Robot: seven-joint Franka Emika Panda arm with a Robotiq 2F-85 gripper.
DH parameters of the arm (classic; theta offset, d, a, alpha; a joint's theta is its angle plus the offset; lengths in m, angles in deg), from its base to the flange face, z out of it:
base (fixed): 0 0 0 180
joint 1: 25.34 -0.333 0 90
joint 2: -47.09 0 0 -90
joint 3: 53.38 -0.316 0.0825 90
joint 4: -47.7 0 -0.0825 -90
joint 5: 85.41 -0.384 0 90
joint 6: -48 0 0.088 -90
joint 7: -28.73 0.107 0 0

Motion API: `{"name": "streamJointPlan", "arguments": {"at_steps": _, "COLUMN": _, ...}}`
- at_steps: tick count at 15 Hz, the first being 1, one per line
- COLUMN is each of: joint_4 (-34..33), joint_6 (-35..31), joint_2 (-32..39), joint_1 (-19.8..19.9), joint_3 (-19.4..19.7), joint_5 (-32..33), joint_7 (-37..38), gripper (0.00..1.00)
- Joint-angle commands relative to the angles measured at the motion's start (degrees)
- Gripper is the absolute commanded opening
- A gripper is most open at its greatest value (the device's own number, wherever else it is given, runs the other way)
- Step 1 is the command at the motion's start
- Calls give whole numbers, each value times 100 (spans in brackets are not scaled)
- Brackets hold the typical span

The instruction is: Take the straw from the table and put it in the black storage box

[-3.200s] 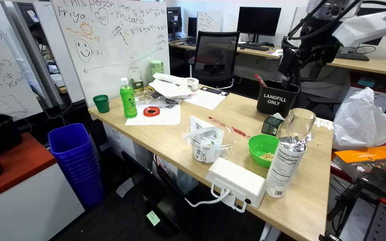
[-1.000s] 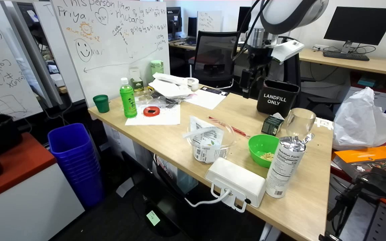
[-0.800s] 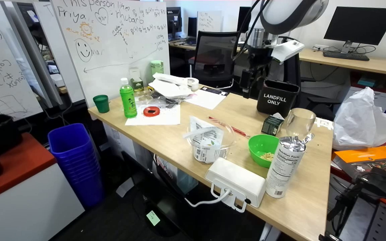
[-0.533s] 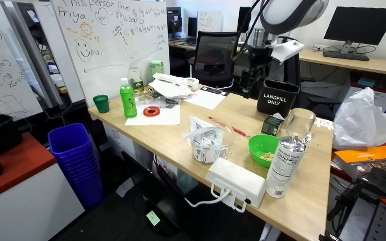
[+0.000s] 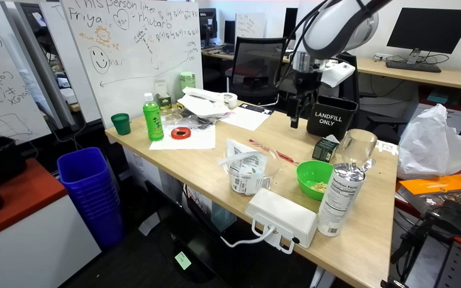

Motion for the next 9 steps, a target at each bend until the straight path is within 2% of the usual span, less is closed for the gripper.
{"name": "streamJointPlan", "arguments": {"at_steps": 1, "joint_4": -653, "joint_6": 173, "joint_2": 685, "joint_1": 114, "joint_3": -48, "joint_5": -211, "joint_7": -509, "gripper": 100}}
{"name": "streamJointPlan", "arguments": {"at_steps": 4, "joint_4": -1142, "joint_6": 244, "joint_2": 1228, "joint_1": 119, "joint_3": -38, "joint_5": -129, "joint_7": -588, "gripper": 100}}
{"name": "streamJointPlan", "arguments": {"at_steps": 9, "joint_4": -1998, "joint_6": 336, "joint_2": 2139, "joint_1": -11, "joint_3": 46, "joint_5": 0, "joint_7": -299, "gripper": 100}}
